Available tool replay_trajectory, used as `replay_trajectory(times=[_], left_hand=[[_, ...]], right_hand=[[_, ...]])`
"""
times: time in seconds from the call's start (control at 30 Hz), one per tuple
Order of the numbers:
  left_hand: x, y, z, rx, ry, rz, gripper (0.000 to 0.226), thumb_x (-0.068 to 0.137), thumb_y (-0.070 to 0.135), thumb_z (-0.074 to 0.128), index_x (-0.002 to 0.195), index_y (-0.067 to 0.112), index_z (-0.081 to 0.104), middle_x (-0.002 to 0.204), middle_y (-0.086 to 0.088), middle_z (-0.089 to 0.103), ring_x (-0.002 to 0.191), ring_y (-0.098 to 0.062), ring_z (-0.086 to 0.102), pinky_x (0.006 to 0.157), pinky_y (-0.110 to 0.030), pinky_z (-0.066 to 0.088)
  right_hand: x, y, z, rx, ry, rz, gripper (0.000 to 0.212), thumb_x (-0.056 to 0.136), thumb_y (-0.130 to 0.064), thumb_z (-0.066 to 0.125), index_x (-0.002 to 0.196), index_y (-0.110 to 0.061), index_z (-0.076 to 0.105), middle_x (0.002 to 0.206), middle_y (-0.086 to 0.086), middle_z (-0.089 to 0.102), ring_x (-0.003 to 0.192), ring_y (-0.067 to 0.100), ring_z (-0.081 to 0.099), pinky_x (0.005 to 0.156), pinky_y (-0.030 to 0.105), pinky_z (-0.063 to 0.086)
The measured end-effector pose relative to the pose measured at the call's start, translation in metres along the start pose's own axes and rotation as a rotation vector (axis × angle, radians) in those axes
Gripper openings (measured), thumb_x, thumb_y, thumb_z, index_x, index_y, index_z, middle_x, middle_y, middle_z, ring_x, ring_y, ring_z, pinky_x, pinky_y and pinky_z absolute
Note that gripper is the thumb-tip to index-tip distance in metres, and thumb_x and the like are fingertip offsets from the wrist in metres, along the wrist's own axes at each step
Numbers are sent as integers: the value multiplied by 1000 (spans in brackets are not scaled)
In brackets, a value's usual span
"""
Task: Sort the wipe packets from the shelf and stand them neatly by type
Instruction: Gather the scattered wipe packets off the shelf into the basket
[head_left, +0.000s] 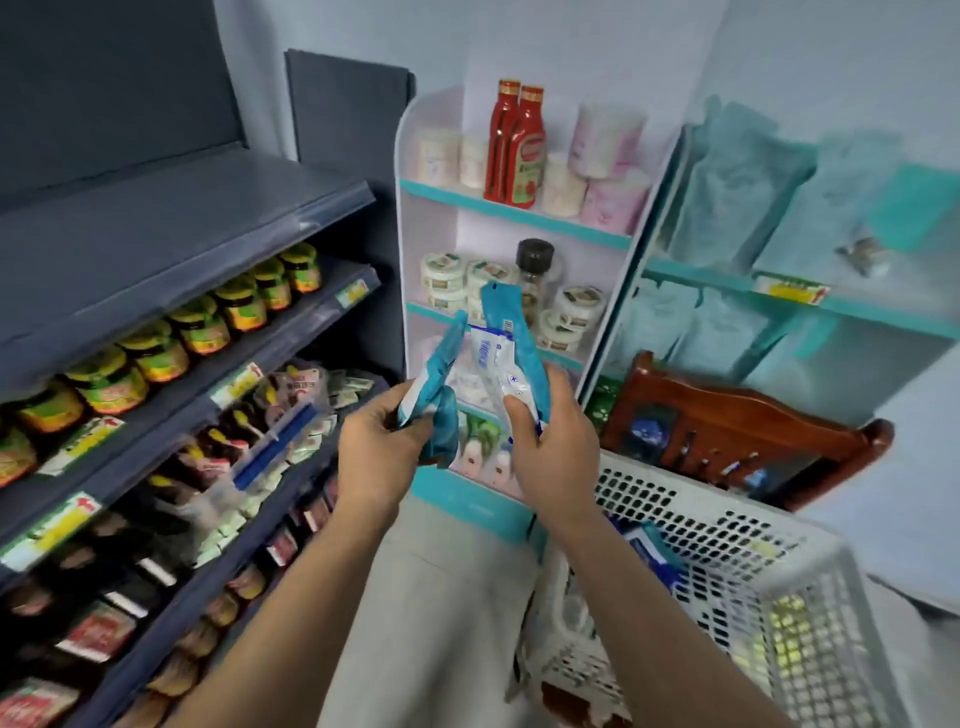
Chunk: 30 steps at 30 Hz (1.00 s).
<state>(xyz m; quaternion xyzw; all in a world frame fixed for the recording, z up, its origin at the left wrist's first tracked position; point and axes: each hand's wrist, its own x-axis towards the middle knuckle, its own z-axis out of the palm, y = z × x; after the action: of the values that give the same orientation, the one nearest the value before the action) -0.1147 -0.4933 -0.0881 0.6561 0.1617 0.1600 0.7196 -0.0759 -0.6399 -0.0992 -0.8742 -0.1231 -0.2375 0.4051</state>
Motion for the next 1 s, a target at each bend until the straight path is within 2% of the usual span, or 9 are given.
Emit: replay_trajectory(times=[0.1, 0.23, 0.37, 0.53, 0.63, 0.7, 0.87, 0.93, 1.0], left_hand=[[-16, -31, 54, 66, -74, -36, 31, 87, -11, 57, 103, 12, 69, 81, -4, 67, 70, -18, 63, 60, -31, 60], [-31, -72, 109, 190, -184, -114, 30, 80, 4, 63, 102, 21, 73, 85, -5, 72, 78, -31, 68, 73, -49, 59], [-35, -103, 156, 283, -292, -184, 31, 84, 0, 62, 99, 26, 70, 89, -2, 72, 83, -28, 69, 70, -43, 60], [-24, -155, 193, 505, -469, -250, 41, 79, 8, 62, 116, 22, 69, 104, 0, 71, 91, -21, 66, 81, -44, 58], [-20, -185, 210, 642, -554, -272, 46, 80, 4, 62, 123, 21, 65, 108, 2, 68, 87, -14, 61, 78, -24, 50], [-17, -206, 218, 744, -620, -273, 46, 82, 7, 62, 126, 22, 63, 113, 0, 67, 87, -11, 57, 74, -17, 43], [-14, -264, 228, 1049, -834, -262, 42, 90, 9, 53, 131, 16, 56, 123, -6, 63, 104, -20, 60, 77, -20, 42], [-15, -286, 234, 1250, -946, -255, 38, 92, 9, 49, 129, 13, 53, 127, -9, 57, 107, -22, 58, 81, -26, 45], [-18, -309, 240, 1471, -1063, -206, 41, 90, 10, 52, 132, 11, 47, 138, -12, 43, 117, -27, 52, 87, -35, 48]], right_hand=[[-13, 51, -36, -34, 8, 47, 38, 96, -29, 54, 130, -13, 50, 98, 3, 67, 75, 22, 61, 59, 31, 43], [-31, 114, -67, -111, -20, 185, 37, 95, -30, 57, 129, -18, 49, 89, -6, 61, 67, 16, 56, 57, 28, 40], [-45, 172, -80, -192, -94, 347, 32, 96, -31, 55, 124, -19, 48, 81, -10, 54, 63, 12, 52, 55, 27, 38], [-57, 232, -79, -325, -324, 615, 42, 95, -35, 53, 133, -20, 40, 90, -1, 61, 70, 19, 58, 59, 34, 49], [-63, 263, -71, -345, -452, 723, 52, 95, -33, 54, 141, -22, 32, 86, 0, 62, 65, 20, 60, 54, 34, 50], [-67, 283, -64, -339, -530, 791, 53, 95, -29, 54, 141, -24, 27, 84, 1, 62, 66, 22, 61, 56, 36, 53], [-95, 329, -42, -347, -680, 878, 65, 94, -25, 55, 147, -25, 18, 93, 4, 66, 73, 24, 63, 62, 37, 55], [-107, 348, -34, -353, -752, 873, 75, 95, -25, 53, 152, -30, 4, 98, 6, 66, 74, 22, 61, 60, 32, 50], [-119, 367, -26, -346, -830, 856, 81, 96, -24, 52, 151, -35, -7, 95, 7, 64, 67, 18, 55, 55, 28, 45]])
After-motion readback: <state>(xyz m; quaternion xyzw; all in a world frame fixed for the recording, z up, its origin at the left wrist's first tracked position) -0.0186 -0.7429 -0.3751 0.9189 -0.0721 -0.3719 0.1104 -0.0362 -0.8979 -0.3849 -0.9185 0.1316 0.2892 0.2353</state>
